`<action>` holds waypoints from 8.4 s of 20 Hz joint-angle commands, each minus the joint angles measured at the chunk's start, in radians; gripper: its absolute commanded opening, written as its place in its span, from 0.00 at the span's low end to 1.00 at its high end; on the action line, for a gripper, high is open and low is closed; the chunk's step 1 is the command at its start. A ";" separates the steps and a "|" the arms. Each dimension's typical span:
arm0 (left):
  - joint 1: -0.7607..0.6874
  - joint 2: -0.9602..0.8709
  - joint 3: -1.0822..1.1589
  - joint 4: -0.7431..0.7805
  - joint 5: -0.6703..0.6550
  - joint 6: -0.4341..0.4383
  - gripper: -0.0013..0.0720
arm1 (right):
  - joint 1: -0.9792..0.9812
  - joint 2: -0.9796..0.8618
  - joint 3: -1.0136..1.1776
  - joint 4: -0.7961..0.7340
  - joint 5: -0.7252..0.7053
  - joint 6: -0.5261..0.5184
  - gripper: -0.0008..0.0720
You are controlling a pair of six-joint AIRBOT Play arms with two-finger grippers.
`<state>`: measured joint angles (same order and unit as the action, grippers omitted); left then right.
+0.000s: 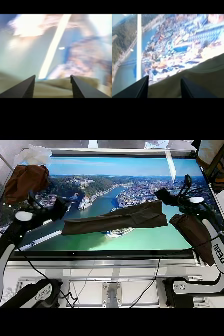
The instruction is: Fold the shirts.
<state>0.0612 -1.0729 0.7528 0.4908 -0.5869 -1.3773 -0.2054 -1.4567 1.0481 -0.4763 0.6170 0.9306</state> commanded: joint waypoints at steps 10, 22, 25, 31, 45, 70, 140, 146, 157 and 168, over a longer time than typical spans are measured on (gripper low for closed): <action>-0.001 0.016 0.088 -0.524 -0.202 0.418 0.71 | -0.144 -0.126 0.013 -0.435 0.282 0.195 0.69; -0.001 0.016 0.088 -0.524 -0.235 0.418 0.71 | -0.144 -0.154 0.013 -0.472 0.283 0.233 0.72; -0.001 0.016 0.088 -0.524 -0.235 0.418 0.71 | -0.143 -0.208 0.013 -0.330 0.298 0.218 0.72; -0.001 0.016 0.088 -0.519 -0.233 0.418 0.71 | -0.090 -0.249 0.014 -0.172 0.301 0.116 0.71; -0.319 -0.019 0.088 -0.086 0.078 0.188 0.03 | -0.167 -0.009 0.084 -0.216 0.498 0.100 0.05; -0.733 -0.843 0.738 0.589 -0.306 -0.296 0.03 | -0.014 0.263 0.084 -0.235 0.518 0.135 0.05; -0.330 -0.445 1.298 0.938 -0.795 -0.196 0.59 | 0.261 -0.213 -0.086 0.112 0.294 0.090 0.74; -0.330 -0.445 1.298 0.938 -0.795 -0.196 0.59 | 0.393 -0.235 -0.084 0.253 0.316 0.000 0.73; -0.330 -0.445 1.298 0.921 -0.832 -0.201 0.59 | 0.035 0.008 -0.084 0.425 0.323 -0.167 0.05; -0.330 -0.445 1.298 0.801 -0.809 -0.201 0.59 | -0.536 0.555 -0.107 -0.871 0.676 0.331 0.05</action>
<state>-0.2684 -1.5181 2.0510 1.3300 -1.4040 -1.5791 -0.6281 -1.0153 0.9554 -0.9230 1.1507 1.1507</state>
